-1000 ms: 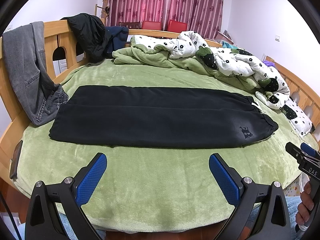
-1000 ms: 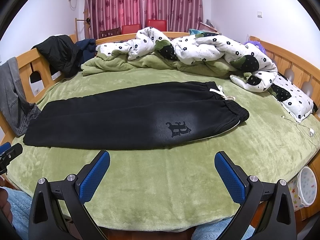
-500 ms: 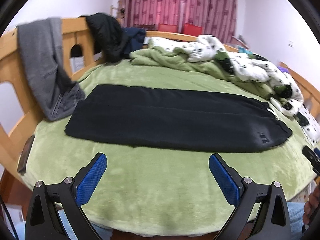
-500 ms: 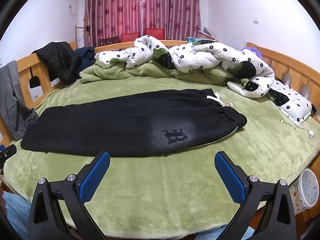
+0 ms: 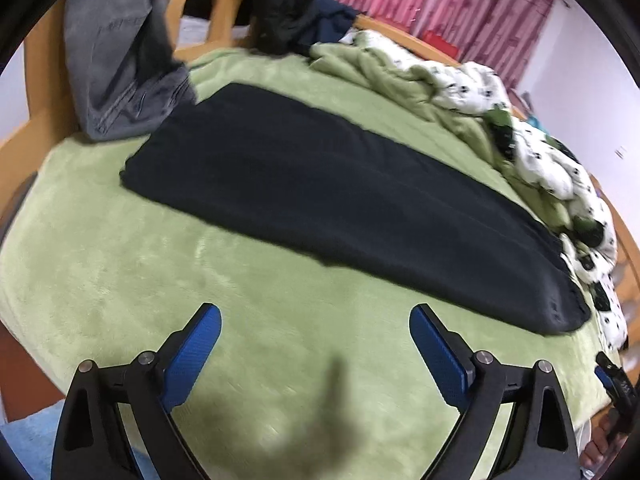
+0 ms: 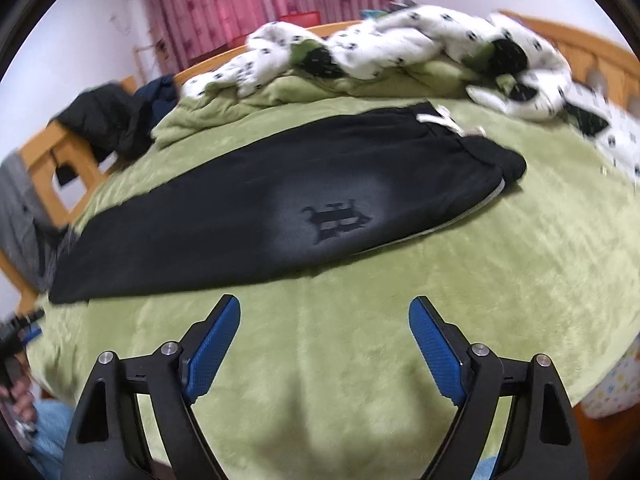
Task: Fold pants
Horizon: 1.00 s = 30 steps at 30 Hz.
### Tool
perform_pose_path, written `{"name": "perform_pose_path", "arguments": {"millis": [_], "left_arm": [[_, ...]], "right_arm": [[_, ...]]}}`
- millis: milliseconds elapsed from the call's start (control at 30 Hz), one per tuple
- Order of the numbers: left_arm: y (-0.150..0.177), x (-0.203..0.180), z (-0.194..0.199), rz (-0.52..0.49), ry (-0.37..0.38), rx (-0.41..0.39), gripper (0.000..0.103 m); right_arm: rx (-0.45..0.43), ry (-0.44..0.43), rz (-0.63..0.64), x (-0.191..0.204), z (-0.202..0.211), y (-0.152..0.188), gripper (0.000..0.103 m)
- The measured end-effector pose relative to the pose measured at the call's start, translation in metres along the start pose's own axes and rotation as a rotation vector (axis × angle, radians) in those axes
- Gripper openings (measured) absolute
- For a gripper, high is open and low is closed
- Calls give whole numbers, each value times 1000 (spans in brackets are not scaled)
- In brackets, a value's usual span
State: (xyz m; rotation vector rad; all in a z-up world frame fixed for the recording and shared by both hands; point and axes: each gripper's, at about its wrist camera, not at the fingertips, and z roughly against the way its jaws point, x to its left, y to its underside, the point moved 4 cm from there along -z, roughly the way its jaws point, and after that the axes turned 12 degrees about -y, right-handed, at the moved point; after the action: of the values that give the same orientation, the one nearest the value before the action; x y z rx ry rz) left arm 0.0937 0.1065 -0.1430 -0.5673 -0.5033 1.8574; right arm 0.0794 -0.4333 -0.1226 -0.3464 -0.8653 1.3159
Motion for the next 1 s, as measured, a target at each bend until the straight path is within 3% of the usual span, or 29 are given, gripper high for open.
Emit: {"name": "perform_pose_path", "arguments": {"millis": [233,467,533,600,700,767,867,1000], "left_arm": [[-10,21,-49,141,80,68,90],[-36,24,-87,255,128,90,80],[-40,24,-95,304,133,77,78],[-45,20,-101,306,108,60,71],[-48,17,-104,283,36,56,42],[-50,19,-103,274,23,65,12],[-58,21,-90,271,37,58,11],[-81,11,-54,190,52,-15,11]], "right_arm": [[16,-42,-292,-64,-32,-21,79],[37,-32,-329,-81,-92,-62,78],[63,-46,-378,-88,-107,-59,69],[79,-55,-436,-95,-124,-49,56],[38,-40,-458,-101,-129,-44,31],[42,-49,-454,-101,-127,-48,23],[11,-56,-388,-89,-117,-63,18],[3,-41,-276,-68,-105,-86,17]]}}
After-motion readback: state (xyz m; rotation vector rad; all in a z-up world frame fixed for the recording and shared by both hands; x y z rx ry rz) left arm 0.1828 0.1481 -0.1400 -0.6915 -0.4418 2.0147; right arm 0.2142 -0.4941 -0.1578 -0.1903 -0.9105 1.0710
